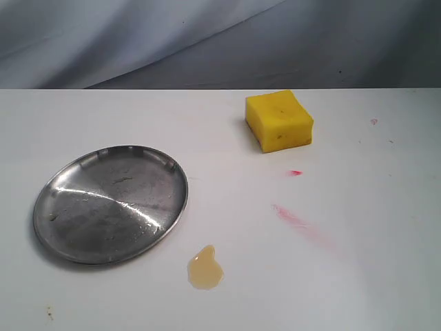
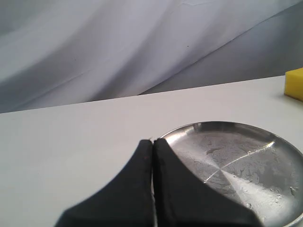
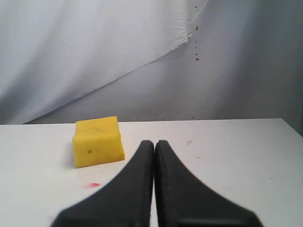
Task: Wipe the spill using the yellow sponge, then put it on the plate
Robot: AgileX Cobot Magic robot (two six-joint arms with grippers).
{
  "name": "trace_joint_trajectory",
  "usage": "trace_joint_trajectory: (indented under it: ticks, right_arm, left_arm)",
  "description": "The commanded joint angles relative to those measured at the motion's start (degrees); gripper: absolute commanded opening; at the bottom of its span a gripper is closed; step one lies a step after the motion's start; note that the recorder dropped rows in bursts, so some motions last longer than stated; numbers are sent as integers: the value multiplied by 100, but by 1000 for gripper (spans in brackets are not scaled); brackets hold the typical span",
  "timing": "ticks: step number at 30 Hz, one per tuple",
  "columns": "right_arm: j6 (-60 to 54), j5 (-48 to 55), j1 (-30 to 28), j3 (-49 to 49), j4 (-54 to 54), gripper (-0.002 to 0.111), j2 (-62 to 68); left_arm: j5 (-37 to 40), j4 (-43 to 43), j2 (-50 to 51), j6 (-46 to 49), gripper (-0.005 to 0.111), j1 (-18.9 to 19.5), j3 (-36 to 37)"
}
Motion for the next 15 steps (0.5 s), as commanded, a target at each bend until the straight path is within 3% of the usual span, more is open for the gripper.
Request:
trace_joint_trajectory:
  ticks: [1,11,15]
  right_arm:
    - [19,-22,-40,18,-10,0,-38]
    - [19,-351,-40,18,-10,0,-38]
    - [616,-1308,-40,18,1426,0,-31]
  left_arm:
    - [-36,-14,-20,-47,0,6,-8]
    - [-36,-14,-20,-47,0,6,-8]
    - [-36,-14,-20,-47,0,6,-8]
